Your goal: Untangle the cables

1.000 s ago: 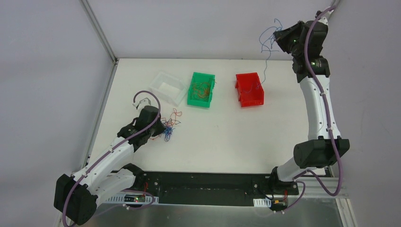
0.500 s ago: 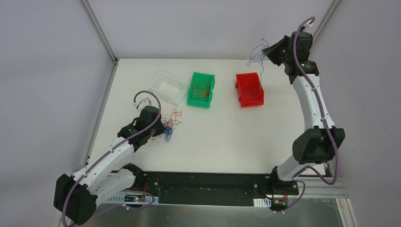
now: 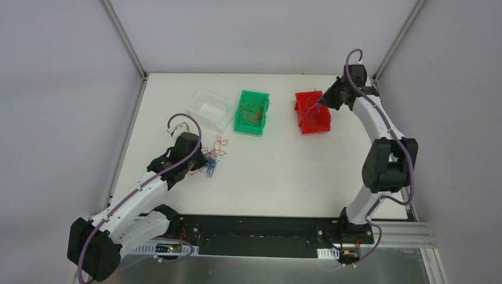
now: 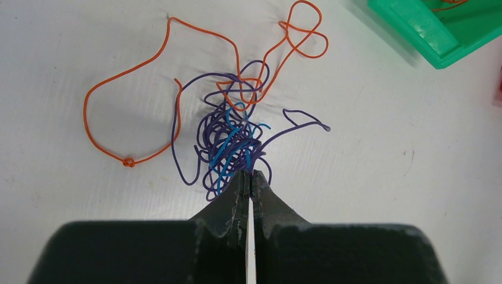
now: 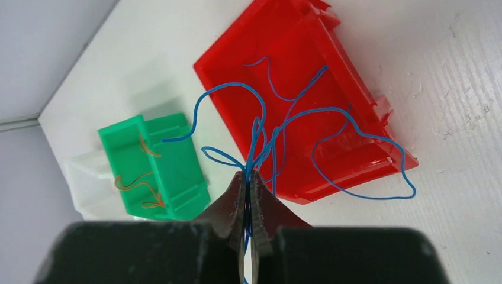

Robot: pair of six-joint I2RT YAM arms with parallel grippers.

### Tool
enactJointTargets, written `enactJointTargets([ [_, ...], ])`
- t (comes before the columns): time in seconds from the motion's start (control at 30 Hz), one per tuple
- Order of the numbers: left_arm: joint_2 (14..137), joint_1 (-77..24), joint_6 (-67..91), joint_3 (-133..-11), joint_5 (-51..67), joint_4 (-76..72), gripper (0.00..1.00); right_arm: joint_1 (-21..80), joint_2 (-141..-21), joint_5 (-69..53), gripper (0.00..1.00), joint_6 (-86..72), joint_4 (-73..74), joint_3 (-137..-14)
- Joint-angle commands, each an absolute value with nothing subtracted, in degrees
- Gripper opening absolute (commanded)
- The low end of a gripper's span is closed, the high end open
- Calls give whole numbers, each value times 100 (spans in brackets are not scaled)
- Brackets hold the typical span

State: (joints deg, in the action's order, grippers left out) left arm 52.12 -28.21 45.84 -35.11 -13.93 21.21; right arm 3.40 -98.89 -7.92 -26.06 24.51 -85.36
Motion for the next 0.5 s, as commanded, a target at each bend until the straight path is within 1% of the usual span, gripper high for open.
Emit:
enactJointTargets([
  [0.0, 5183, -2883, 4597, -3697, -1424, 1978, 0, 408, -10309, -735, 0, -2380, 2628, -8681],
  [0.27, 5065, -2883, 4564, -3617, -1470, 1989, 0, 546, -11338, -643, 0, -2218, 3003, -9544],
  [0.47, 5066, -2883, 4540, -3620, -1498, 1986, 0, 780, -11009, -401, 0, -2201, 3042, -9726],
])
